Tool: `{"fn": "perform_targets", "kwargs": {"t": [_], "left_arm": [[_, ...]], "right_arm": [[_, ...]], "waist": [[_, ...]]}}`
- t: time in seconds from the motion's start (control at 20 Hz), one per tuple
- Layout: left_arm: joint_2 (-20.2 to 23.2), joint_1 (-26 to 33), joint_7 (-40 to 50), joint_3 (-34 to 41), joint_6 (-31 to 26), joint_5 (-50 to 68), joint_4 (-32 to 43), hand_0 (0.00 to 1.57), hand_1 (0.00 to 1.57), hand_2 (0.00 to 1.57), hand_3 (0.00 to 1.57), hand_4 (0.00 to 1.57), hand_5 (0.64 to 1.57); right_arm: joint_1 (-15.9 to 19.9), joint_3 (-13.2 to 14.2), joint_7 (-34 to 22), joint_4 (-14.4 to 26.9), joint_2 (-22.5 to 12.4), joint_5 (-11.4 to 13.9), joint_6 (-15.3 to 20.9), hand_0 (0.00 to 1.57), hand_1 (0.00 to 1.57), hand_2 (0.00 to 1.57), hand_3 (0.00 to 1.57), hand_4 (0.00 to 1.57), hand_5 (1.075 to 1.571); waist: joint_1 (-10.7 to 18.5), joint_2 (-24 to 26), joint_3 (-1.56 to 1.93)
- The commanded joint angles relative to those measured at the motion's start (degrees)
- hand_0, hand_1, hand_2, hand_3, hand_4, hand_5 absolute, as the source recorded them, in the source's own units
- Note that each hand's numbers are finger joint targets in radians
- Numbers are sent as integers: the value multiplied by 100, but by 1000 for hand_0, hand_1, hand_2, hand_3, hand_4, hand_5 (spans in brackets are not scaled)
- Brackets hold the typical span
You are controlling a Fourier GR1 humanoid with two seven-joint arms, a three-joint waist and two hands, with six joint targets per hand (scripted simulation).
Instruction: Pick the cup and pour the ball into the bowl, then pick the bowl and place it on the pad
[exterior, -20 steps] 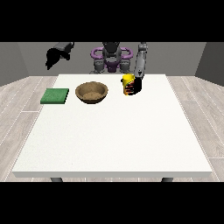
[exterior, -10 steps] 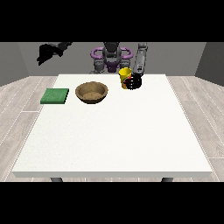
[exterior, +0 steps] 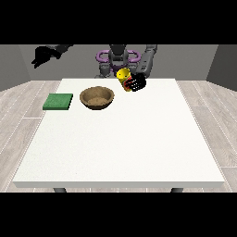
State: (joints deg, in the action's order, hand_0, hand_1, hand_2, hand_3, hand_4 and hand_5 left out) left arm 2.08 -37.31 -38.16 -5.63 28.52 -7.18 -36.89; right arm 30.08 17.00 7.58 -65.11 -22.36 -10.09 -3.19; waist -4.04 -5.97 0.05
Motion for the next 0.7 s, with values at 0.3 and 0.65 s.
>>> {"fn": "perform_targets", "kwargs": {"t": [0.3,0.65], "left_arm": [[401,-843,797,-212,869,-1009,535,1389,1389,1571,1571,1422,1250],[295,-1788,2419,-1269,1866,-2668,1437,1496,1496,1571,1571,1480,1310]], "right_arm": [[316,117,-107,12,-290,-266,-365,0,0,335,688,541,1568],[666,-62,-107,375,-142,-6,-105,0,0,343,676,541,1567]], "waist": [[-419,-327,-5],[-444,-168,8]]}}
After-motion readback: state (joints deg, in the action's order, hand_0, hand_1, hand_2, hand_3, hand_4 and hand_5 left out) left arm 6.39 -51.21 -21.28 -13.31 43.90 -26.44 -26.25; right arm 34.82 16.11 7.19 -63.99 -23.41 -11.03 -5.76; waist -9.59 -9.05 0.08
